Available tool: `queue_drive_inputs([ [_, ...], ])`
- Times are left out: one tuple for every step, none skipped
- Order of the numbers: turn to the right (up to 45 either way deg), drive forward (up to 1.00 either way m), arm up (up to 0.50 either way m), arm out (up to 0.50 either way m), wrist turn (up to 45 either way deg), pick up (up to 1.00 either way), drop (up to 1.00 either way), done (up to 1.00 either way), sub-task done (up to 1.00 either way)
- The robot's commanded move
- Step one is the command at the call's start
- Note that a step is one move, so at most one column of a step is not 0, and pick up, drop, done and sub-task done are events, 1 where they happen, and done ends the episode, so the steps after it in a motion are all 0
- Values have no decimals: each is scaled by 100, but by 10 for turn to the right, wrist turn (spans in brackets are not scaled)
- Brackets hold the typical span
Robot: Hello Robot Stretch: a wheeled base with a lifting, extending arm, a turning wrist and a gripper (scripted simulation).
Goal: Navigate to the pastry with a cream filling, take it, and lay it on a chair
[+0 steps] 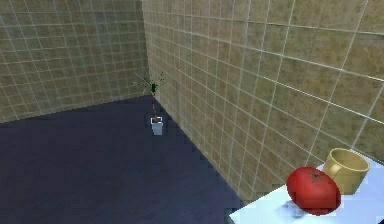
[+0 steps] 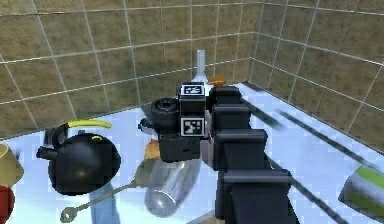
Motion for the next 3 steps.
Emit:
queue_drive_inputs([
  [0,0,-12,0,0,0,0,0,0],
  [0,0,0,0,0,100,0,0,0],
  [0,0,10,0,0,0,0,0,0],
])
